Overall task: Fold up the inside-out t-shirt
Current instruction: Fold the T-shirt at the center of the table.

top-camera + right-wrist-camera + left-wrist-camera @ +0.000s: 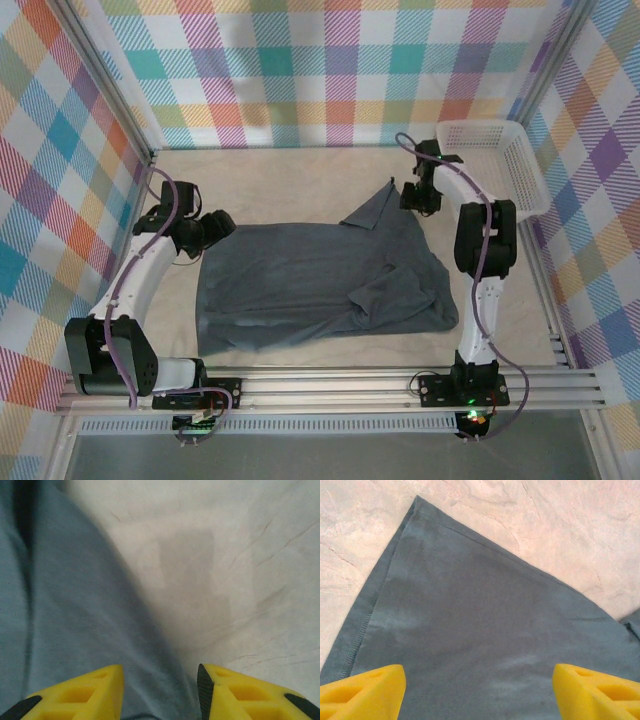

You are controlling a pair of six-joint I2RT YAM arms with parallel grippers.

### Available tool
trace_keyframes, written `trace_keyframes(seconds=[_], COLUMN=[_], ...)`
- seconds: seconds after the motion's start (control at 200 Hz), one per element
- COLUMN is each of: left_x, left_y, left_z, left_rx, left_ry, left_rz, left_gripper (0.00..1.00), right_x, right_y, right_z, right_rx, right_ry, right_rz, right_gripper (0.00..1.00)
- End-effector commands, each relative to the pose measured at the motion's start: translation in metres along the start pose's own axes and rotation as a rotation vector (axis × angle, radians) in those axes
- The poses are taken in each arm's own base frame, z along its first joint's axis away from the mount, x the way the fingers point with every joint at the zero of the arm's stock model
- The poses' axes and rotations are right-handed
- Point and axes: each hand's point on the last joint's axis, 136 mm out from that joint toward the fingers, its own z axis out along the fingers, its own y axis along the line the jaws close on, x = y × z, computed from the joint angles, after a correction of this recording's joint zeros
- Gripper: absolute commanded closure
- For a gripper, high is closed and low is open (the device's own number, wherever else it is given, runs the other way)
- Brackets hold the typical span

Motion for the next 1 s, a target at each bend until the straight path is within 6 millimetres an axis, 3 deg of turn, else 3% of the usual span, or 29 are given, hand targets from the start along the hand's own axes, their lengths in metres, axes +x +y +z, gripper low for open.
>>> trace_keyframes(seconds=[0.0, 0.025, 0.07, 0.155, 0.26, 0.45, 0.55, 0.7, 0.995], left_x=[-0.001, -0.002, -0.002, -0.009, -0.023, -0.053, -0.07, -0.08, -0.078], left_y=[0.001, 0.002, 0.003, 0.007, 0.022, 0.05, 0.054, 0.056, 0.059], left_z=[-0.001, 0.0, 0.002, 0.008, 0.023, 0.079, 0.1, 0.124, 0.151], left_rx=[-0.022, -0.027, -0.033, -0.074, -0.172, -0.302, -0.346, -0.375, -0.386], left_ry=[0.014, 0.015, 0.025, 0.037, 0.06, 0.138, 0.142, 0.188, 0.266], left_rz=[0.028, 0.025, 0.023, 0.034, 0.034, -0.001, 0.039, 0.068, 0.088], left_gripper=[0.22, 0.22, 0.22, 0.24, 0.26, 0.26, 0.27, 0.29, 0.46], right_x=[0.013, 0.013, 0.013, 0.005, -0.003, -0.002, 0.005, 0.015, 0.016], right_y=[0.012, 0.012, 0.011, 0.011, 0.016, 0.022, 0.021, 0.02, 0.023], right_z=[0.001, 0.004, 0.008, 0.002, -0.019, -0.044, -0.044, -0.038, -0.035], right_rx=[-0.037, -0.035, -0.03, -0.023, -0.042, -0.083, -0.09, -0.093, -0.11], right_ry=[0.067, 0.072, 0.076, 0.048, 0.003, -0.033, -0.021, 0.005, 0.011], right_rz=[-0.036, -0.033, -0.038, -0.053, -0.072, -0.08, -0.077, -0.068, -0.06], right_gripper=[0.59, 0.62, 0.78, 1.0, 1.0, 1.0, 1.0, 1.0, 1.0])
